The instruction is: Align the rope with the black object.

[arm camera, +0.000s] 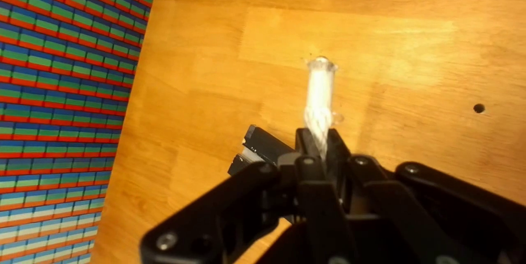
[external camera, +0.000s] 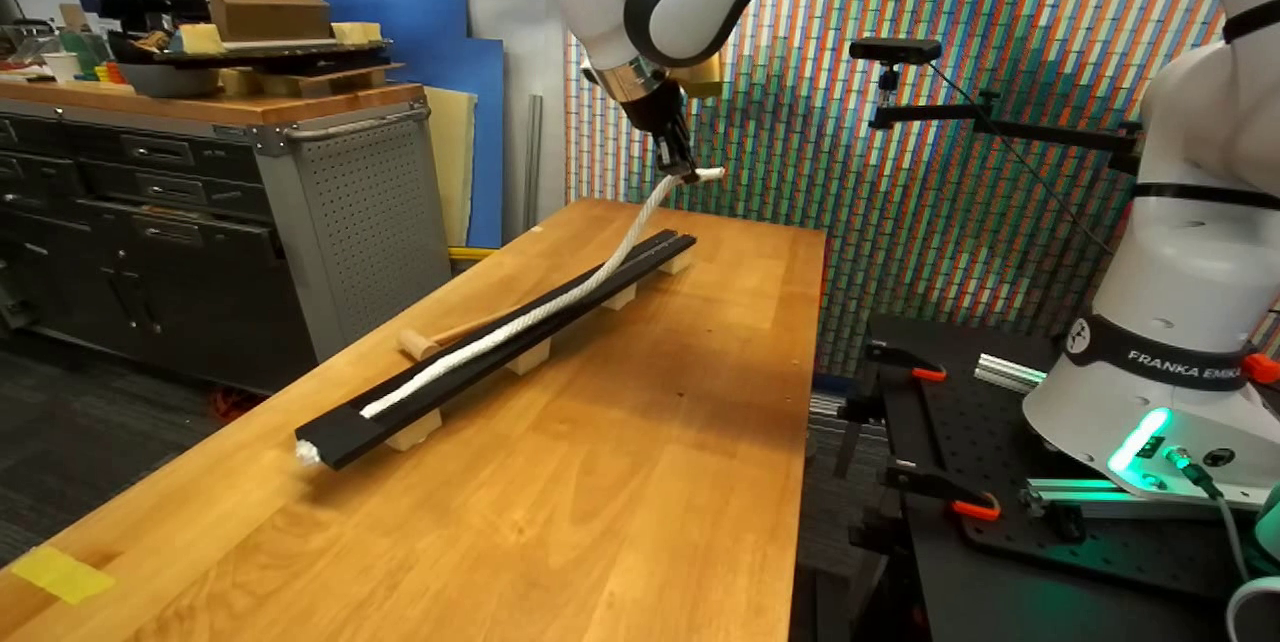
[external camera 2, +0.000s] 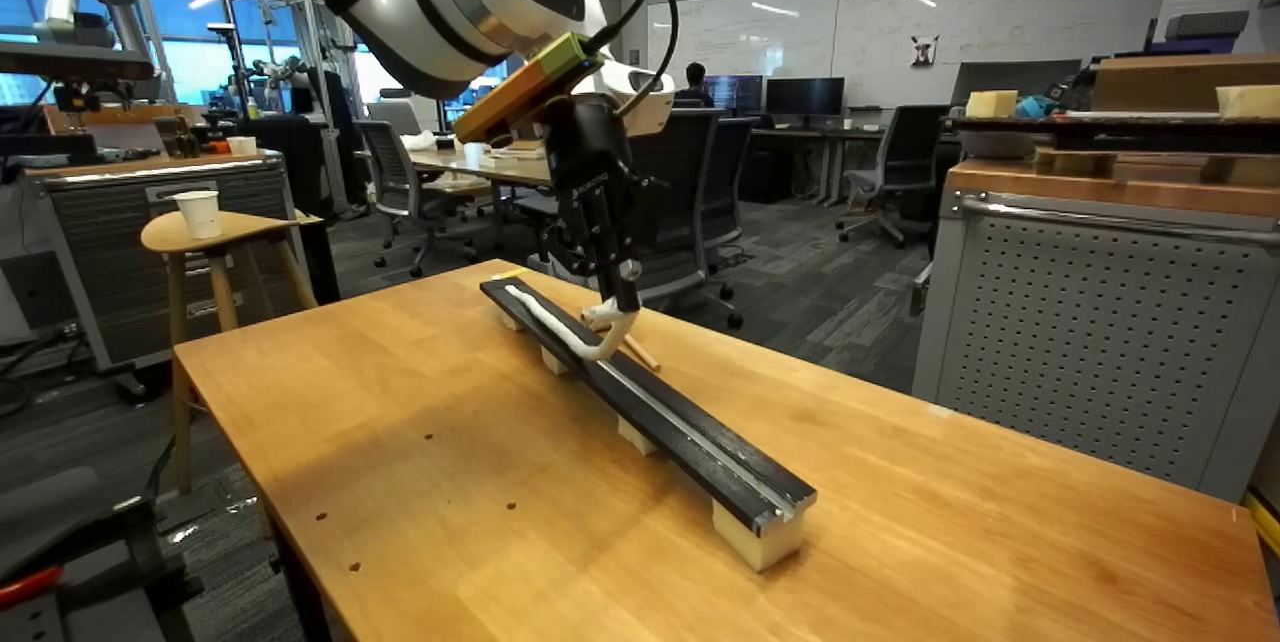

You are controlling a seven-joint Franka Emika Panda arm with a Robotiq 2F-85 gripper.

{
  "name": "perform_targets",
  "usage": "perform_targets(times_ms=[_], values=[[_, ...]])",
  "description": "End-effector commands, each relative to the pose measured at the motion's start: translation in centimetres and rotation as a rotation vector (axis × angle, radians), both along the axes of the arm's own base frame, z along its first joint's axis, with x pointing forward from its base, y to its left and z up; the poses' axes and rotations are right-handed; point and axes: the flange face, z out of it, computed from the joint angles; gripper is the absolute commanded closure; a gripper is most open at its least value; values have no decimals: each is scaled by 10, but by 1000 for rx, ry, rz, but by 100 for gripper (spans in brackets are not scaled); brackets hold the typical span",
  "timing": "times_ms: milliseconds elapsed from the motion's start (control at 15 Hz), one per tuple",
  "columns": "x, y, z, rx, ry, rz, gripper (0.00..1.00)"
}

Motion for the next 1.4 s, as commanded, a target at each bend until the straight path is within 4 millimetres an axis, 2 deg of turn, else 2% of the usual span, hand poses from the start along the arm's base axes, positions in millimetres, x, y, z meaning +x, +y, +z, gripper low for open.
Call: perform_targets(times_ms=[0,267,333,600,800,1067,1333], values=[[1,1,3,11,5,1,89],[2,3,6,17,12,4,89],[2,3,6,17,13,4,97],[12,-6,-1,-73,33,80,97],[19,-12,-14,-101,103,165,97],[26,-18,-33,-23,239,340,97],[41,-27,-39,78,333,509,97]])
